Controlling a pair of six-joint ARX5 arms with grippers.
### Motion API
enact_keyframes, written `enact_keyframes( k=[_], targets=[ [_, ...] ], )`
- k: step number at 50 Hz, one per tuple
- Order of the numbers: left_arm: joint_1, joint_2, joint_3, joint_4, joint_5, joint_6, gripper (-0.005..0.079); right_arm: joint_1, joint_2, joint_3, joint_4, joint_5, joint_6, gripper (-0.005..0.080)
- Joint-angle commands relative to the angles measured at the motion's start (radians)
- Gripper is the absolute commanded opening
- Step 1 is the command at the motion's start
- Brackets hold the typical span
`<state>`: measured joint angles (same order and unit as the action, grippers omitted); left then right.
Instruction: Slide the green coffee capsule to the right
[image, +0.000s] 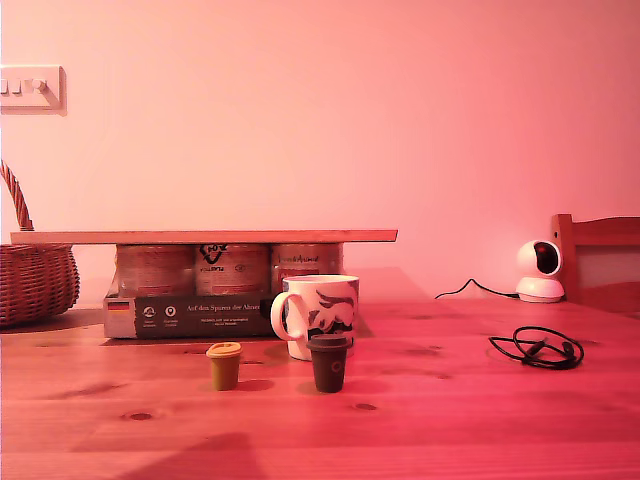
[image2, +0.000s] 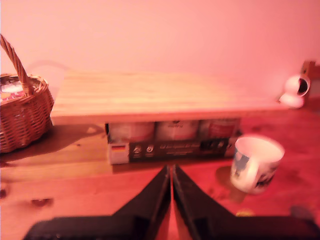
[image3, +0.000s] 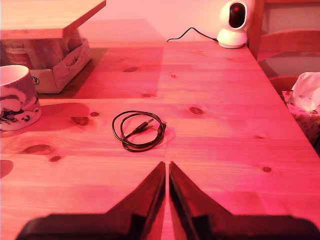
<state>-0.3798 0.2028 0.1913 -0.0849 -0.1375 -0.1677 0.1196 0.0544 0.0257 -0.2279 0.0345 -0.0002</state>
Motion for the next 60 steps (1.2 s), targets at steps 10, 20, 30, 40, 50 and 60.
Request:
enact_keyframes(
  k=[10,20,30,40,50,60],
  targets=[
    [0.02,-0.002,-0.061,0.071,-0.024,0.04,-0.0021,0.003,0.0,0.003,0.002,0.001,0.003,-0.0013],
    [0.073,0.0,-0.082,0.132,0.029,0.04,-0.0021,0.003,0.0,0.003,0.002,0.001,0.003,-0.0013],
    [0.121,0.0,-0.085,0.134,0.066,0.018,-0.0021,0.003,0.0,0.003,0.002,0.001,0.003,-0.0013],
    [0.151,0.0,-0.087,0.117,0.085,0.01,-0.0021,0.003,0.0,0.003,0.002,0.001,0.003,-0.0013],
    [0.17,0.0,-0.089,0.108,0.108,-0.002,-0.0021,0.003,0.0,0.003,0.002,0.001,0.003,-0.0013],
    [0.17,0.0,-0.089,0.108,0.109,-0.017,-0.0021,0.003,0.0,0.003,0.002,0.001,0.003,-0.0013]
  ],
)
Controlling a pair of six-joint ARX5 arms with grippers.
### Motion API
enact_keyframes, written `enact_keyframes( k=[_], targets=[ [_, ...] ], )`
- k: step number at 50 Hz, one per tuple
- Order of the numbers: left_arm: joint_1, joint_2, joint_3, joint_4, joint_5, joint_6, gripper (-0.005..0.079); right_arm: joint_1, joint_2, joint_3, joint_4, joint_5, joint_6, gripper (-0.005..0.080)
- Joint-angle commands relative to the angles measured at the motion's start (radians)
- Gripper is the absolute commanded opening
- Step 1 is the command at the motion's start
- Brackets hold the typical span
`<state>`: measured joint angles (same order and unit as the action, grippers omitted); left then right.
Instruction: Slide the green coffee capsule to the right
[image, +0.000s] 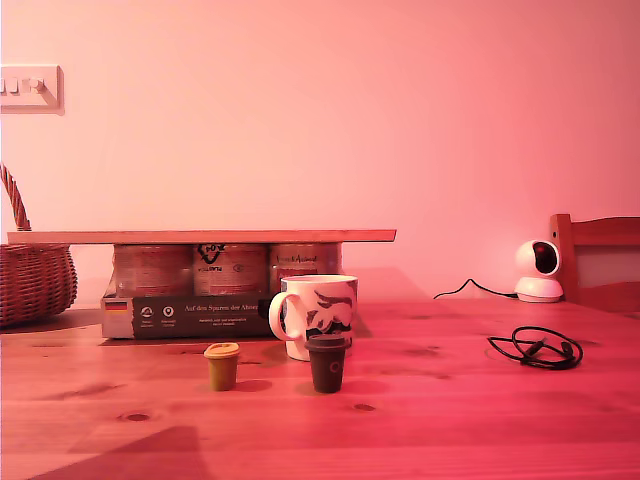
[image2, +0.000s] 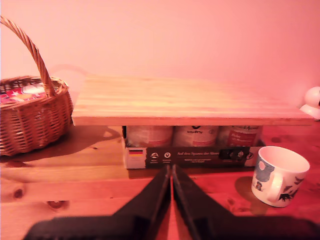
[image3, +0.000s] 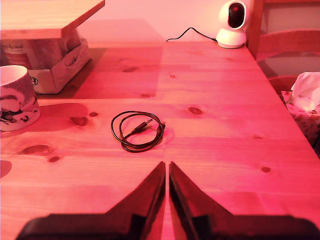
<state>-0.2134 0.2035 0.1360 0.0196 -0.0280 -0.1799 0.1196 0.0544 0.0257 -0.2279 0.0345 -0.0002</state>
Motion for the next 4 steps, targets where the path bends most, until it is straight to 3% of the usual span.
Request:
enact_keyframes(
  k=[1,4],
  targets=[
    [0.004,-0.001,-0.033,0.003,0.0,-0.007,-0.0021,0.003,0.0,0.003,0.002,0.001,0.003,-0.0013],
    [0.004,-0.001,-0.033,0.003,0.002,-0.008,-0.0021,0.003,0.0,0.003,0.002,0.001,0.003,-0.0013]
  ],
)
